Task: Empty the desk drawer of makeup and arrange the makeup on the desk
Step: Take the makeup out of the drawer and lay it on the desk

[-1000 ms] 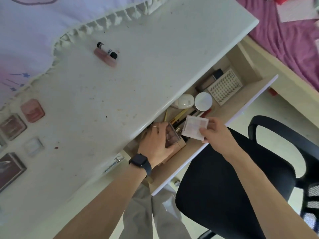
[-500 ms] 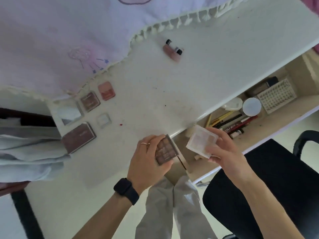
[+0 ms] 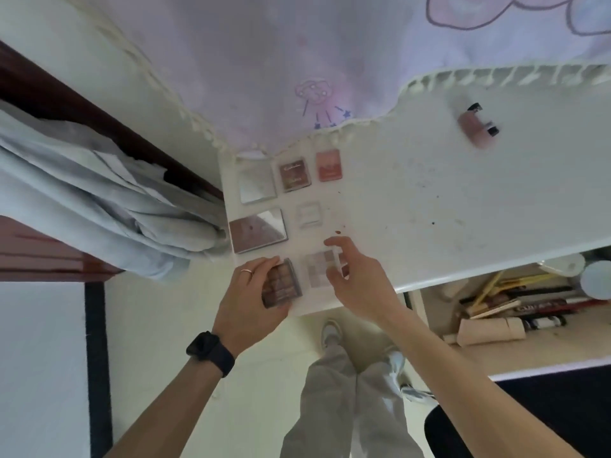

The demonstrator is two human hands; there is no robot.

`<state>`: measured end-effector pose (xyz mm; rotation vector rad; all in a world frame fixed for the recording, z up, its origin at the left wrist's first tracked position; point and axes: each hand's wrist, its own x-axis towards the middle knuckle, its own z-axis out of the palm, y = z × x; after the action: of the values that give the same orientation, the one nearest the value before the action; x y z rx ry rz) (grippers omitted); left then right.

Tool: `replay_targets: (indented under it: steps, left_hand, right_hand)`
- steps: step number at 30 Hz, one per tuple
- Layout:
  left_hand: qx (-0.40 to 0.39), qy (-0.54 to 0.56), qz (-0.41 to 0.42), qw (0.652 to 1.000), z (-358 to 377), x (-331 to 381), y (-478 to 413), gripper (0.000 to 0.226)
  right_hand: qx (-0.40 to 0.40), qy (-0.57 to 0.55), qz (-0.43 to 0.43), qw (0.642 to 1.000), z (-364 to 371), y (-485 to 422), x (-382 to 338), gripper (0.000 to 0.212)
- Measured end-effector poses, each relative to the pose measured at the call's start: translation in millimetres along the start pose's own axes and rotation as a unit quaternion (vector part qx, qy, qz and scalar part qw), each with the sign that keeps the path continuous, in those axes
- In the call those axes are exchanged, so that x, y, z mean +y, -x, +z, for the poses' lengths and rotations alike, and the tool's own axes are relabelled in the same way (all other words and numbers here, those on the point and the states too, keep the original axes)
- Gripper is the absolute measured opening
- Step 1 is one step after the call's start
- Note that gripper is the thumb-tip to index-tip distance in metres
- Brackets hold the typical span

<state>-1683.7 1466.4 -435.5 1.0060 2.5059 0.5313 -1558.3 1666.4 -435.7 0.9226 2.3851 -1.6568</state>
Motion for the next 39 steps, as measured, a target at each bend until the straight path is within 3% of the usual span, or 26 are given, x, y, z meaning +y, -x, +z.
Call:
replay_targets:
  steps: [8,11,14,17,20,28,33,39]
  left_hand:
    - [-0.013,0.023,-0.043,0.999,-1,-23,3,0.080]
    - [-0.013,0.021,-0.038,0.999,-1,-24,2,0.083]
    - [-0.015,0.013,-0.037,0.999,-3,-24,1,0.086]
    - [-0.017,0.002,-0.038,0.999,-6,-21,1,0.083]
    - [-0.028,-0.018,-0.035,0.999,-11,-19,-1,0.079]
    - [-0.047,-0.064,-0.015,0.997,-19,-12,-5,0.079]
    - [-0.043,-0.137,0.048,0.988,-25,-2,-2,0.079]
    - [-0.023,-0.098,0.156,0.983,3,51,-1,0.055]
  right_hand:
    - [0.052,0.158,-0.041,0.985,33,-15,-7,0.051]
    - [0.060,0.159,-0.068,0.983,33,-11,-2,0.056]
    - [0.028,0.130,-0.081,0.988,28,-8,5,0.070]
    - [-0.025,0.170,-0.092,0.981,23,-7,10,0.087]
    - [-0.033,0.192,-0.110,0.975,19,-9,12,0.087]
    - [-0.048,0.167,-0.113,0.978,15,-12,13,0.090]
    - [-0.061,0.102,-0.088,0.989,12,2,9,0.093]
    - [0.043,0.014,-0.027,0.999,-8,62,49,0.067]
